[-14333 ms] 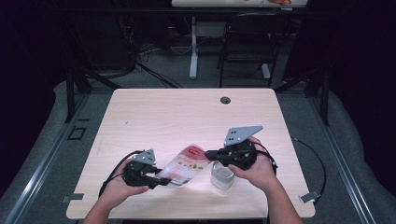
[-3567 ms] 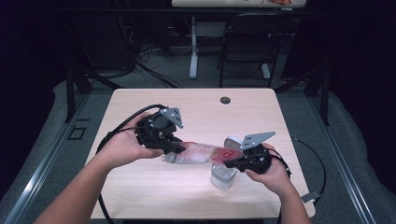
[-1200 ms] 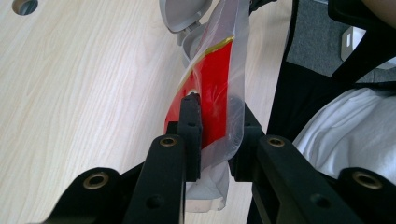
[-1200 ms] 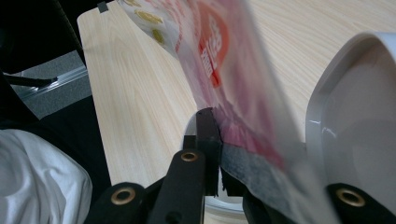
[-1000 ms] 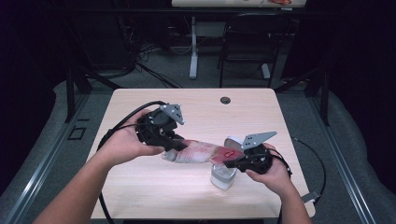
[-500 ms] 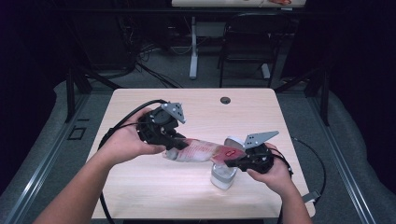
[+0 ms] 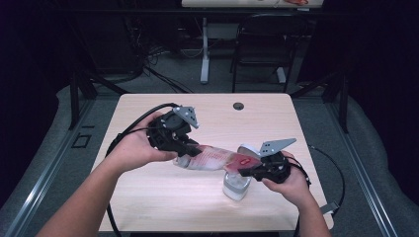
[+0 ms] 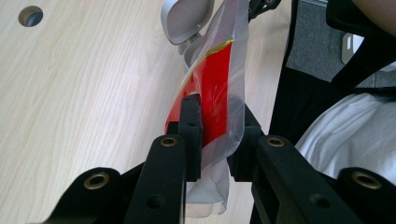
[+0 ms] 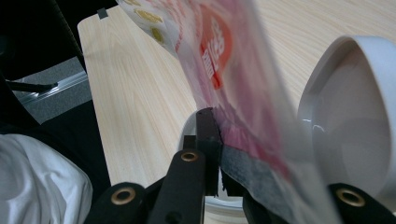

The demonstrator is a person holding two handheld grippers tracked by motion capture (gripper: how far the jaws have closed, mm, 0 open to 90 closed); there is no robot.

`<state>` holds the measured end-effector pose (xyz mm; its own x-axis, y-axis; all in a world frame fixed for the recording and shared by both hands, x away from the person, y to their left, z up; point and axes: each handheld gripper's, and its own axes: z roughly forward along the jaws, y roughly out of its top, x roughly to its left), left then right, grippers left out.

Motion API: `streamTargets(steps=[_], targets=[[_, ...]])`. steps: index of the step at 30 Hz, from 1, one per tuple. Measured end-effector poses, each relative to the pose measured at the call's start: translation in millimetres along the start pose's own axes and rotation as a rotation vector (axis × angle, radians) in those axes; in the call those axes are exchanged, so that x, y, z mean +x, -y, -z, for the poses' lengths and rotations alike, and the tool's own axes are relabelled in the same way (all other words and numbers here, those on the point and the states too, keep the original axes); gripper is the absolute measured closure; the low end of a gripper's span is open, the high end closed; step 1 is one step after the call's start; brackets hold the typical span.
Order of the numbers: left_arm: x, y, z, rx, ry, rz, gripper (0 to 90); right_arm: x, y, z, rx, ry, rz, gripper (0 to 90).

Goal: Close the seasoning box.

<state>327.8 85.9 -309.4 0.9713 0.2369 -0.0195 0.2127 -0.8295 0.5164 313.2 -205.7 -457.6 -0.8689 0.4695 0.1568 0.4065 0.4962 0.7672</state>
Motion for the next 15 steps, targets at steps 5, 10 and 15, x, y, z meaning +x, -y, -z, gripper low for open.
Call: streamTargets(steps=[5, 10, 15], targets=[[-0.2, -0.5, 0.0, -0.003, 0.000, 0.003, 79.0, -0.2, 0.3, 0.1, -0.004, 0.002, -0.002, 87.8], [-0.3, -0.4, -0.2, -0.003, 0.000, 0.003, 79.0, -0.3, 0.2, 0.0, 0.002, -0.001, 0.001, 87.8], [-0.3, -0.4, 0.2, -0.003, 0.001, 0.002, 79.1, 0.0, 0.1, -0.3, 0.000, -0.001, -0.001, 87.8]])
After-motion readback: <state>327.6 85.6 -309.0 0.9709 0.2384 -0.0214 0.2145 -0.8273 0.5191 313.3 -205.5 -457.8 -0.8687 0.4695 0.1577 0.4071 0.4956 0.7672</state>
